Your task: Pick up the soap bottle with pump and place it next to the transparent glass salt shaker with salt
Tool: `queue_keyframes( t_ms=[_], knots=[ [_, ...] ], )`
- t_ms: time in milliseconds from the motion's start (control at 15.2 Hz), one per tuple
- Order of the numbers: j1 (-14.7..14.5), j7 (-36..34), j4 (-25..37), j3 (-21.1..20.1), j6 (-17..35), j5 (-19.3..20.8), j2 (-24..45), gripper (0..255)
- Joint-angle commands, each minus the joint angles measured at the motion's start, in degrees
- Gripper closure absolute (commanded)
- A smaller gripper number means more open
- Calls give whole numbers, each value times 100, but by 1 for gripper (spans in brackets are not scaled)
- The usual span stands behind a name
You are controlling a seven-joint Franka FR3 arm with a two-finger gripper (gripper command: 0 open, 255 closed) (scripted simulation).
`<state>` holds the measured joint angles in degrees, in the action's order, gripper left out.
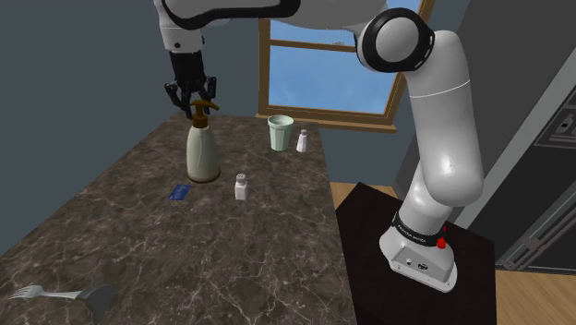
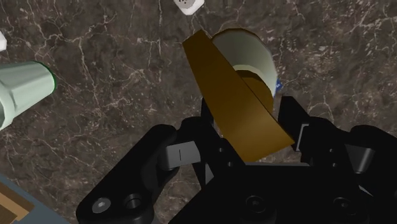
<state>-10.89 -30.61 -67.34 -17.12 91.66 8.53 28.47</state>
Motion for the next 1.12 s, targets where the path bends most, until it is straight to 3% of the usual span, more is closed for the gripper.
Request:
queue_keyframes(
  t_ms=[0, 660, 858, 990, 1056],
  knots=[
    [-36, 5, 277, 2, -202, 16, 72, 255],
    [-266, 49, 1819, 31, -1282, 127, 526, 255],
    [-413, 81, 2628, 64, -1758, 204, 850, 255],
    [-633, 148, 3738, 140, -2326, 309, 1372, 255],
    [-355, 176, 2789, 75, -1961, 201, 803, 255]
  ],
)
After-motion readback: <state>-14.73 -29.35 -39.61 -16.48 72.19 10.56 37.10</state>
